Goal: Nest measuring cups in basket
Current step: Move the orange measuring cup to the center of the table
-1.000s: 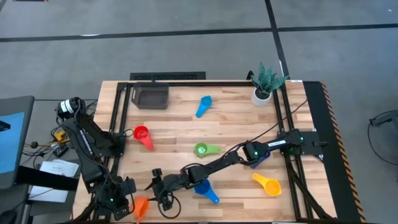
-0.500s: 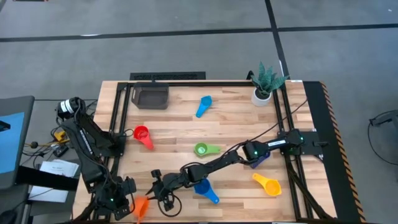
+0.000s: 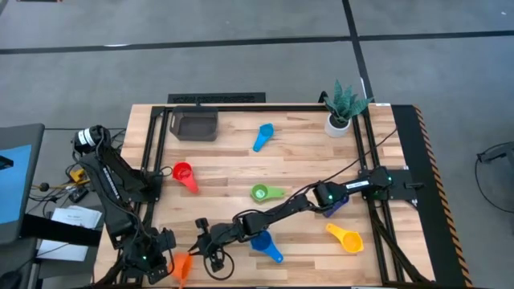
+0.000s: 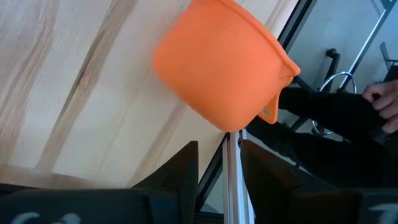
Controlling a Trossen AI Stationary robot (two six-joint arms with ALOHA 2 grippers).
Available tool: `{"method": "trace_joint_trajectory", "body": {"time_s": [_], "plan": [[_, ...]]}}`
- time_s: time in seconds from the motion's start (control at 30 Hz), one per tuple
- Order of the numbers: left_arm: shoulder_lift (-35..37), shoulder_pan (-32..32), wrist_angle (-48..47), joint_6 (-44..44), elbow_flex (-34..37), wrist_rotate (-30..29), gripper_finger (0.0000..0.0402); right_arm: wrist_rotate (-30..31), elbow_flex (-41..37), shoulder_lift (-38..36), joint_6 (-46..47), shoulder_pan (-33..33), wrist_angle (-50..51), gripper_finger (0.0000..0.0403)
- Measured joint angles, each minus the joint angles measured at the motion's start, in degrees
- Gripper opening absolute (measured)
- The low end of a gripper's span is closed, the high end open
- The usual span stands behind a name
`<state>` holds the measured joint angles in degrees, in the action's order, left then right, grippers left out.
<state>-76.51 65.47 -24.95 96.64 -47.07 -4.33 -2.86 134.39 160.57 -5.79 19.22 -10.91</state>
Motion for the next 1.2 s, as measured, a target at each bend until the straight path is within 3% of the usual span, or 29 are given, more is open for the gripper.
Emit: {"method": "trace_joint_trajectory", "body": {"time_s": [0.3,0.9,1.03,1.2], "plan": [[0.0,0.0,0.0,1.6,0.0,-2.0,0.0108,5.9,0.0,0.0,4.0,-1.4,-0.2,0.0059],[0.0,0.0,0.0,2.2,0.0,-2.0,0.0108,5.6,0.0,-0.2,9.1,-2.8,6.6,0.0062],[0.0,0.0,0.0,2.2,0.0,-0.5,0.0108,5.6,0.0,-0.2,10.8,-2.8,6.7,0.0097],[0.0,0.0,0.0,2.9,0.0,2.8,0.0108,6.9,0.0,-0.2,10.9,-3.0,7.7,0.019]]}}
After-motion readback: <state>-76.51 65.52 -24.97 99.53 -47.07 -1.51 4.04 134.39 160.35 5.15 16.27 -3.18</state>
